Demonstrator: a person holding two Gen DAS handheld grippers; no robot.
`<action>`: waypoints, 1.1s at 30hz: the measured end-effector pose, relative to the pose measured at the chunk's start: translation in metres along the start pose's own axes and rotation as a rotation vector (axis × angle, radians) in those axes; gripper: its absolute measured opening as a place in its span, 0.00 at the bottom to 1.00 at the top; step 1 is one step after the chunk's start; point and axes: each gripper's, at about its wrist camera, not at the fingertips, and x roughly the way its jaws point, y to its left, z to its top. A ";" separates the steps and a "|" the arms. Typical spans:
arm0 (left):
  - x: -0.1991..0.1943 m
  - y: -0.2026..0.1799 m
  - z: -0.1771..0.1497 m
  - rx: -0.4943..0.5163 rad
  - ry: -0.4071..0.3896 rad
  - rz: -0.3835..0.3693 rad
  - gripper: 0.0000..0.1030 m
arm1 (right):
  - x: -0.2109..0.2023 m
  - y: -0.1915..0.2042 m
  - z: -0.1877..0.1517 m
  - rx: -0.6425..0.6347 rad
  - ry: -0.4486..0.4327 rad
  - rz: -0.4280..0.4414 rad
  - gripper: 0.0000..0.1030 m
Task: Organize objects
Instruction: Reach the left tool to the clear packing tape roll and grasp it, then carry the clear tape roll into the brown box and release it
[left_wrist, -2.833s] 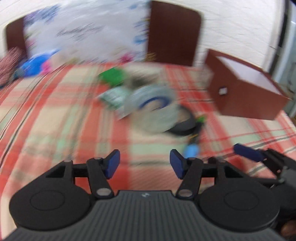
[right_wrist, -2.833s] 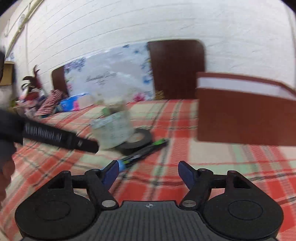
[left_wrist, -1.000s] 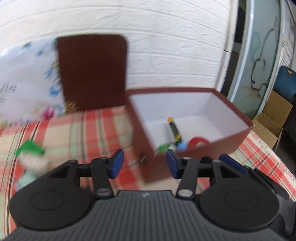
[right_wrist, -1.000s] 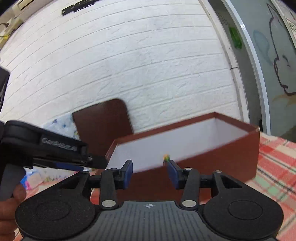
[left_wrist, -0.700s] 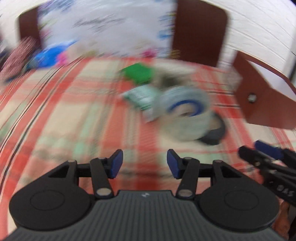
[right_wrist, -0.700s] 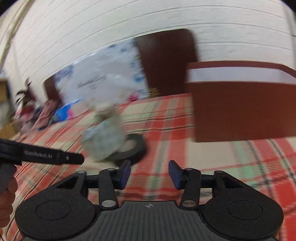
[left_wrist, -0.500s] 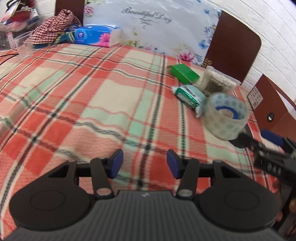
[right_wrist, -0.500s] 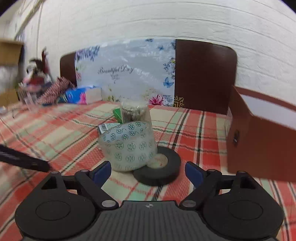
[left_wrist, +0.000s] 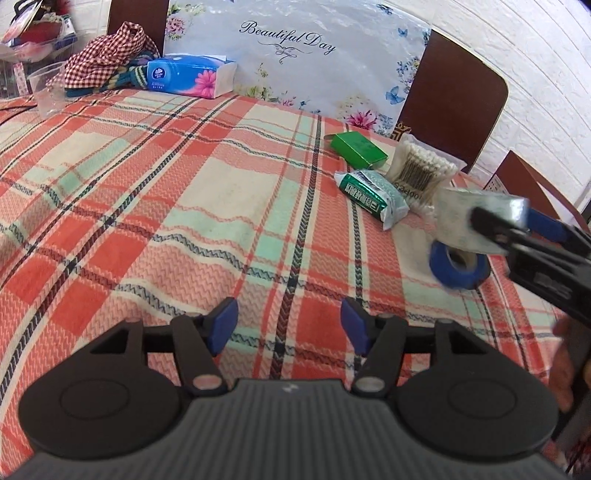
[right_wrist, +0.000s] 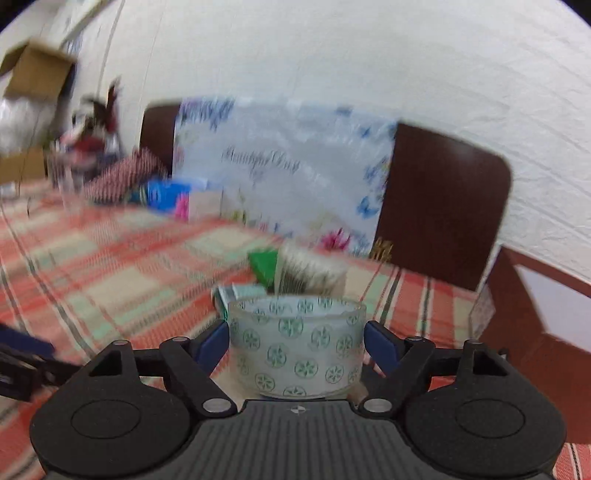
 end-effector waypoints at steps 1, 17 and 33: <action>-0.002 -0.001 0.001 -0.009 0.008 -0.019 0.62 | -0.015 -0.002 -0.001 0.014 -0.033 -0.002 0.75; -0.003 -0.150 -0.001 0.185 0.173 -0.366 0.54 | -0.104 -0.028 -0.079 0.051 0.148 -0.024 0.88; -0.001 -0.277 0.066 0.441 -0.013 -0.418 0.27 | -0.087 -0.093 -0.047 0.144 -0.162 -0.246 0.81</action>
